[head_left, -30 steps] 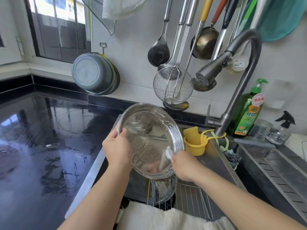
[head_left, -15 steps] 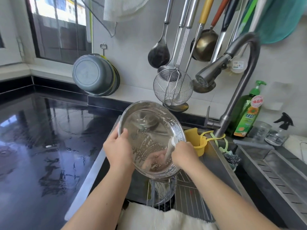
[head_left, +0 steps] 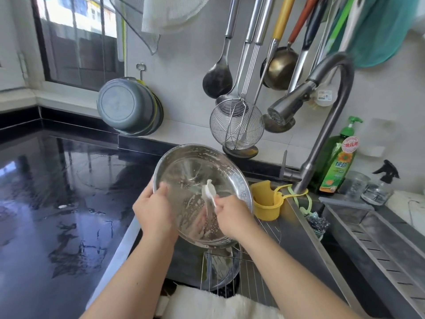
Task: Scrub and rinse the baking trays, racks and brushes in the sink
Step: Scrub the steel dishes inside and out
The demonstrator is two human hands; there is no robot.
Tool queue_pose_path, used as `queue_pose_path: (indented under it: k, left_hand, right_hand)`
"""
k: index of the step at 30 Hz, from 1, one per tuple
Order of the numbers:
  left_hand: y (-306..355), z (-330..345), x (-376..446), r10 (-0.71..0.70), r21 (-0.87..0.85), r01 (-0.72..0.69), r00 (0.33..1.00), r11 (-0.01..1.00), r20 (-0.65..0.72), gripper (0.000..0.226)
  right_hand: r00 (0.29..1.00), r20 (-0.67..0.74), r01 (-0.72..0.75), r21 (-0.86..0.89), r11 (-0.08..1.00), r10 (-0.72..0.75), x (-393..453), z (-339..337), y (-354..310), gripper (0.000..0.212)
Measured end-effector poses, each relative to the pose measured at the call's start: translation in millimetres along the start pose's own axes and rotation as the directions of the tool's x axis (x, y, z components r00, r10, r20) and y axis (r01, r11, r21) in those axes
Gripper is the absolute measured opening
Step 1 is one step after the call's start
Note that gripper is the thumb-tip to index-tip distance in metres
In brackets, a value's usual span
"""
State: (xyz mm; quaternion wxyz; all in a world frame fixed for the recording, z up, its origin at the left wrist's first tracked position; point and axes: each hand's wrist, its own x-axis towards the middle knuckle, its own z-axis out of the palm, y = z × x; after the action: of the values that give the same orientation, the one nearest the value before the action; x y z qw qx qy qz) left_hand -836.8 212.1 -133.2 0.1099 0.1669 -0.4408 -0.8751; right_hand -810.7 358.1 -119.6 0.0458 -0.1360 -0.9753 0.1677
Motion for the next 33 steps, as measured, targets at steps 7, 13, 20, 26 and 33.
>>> queue_pose_path:
  k: [7,13,20,26,33]
  left_hand:
    - [-6,3,-5,-0.016,0.053,0.013,0.998,0.999,0.054,0.026]
    - [-5,4,-9,-0.031,0.017,0.030,0.996,0.999,0.083,0.023]
    - [-3,2,-6,-0.075,-0.051,0.076,0.997,0.996,0.010,0.025]
    - [1,8,-17,-0.029,-0.033,0.032,0.997,0.999,0.077,0.026]
    - [3,0,-10,-0.031,0.033,0.030,0.999,0.999,0.041,0.034]
  right_hand:
    - [0.996,-0.042,-0.080,0.027,0.996,0.081,10,-7,-6,0.031]
    - [0.960,-0.224,-0.181,-0.029,0.983,0.170,25,-10,2,0.032]
    - [0.998,-0.057,-0.021,0.038,0.999,0.023,19,2,-19,0.032]
    - [0.962,-0.108,-0.261,-0.079,0.962,0.252,17,-11,3,0.044]
    - [0.993,0.120,-0.009,-0.037,0.999,0.013,2,5,-4,0.045]
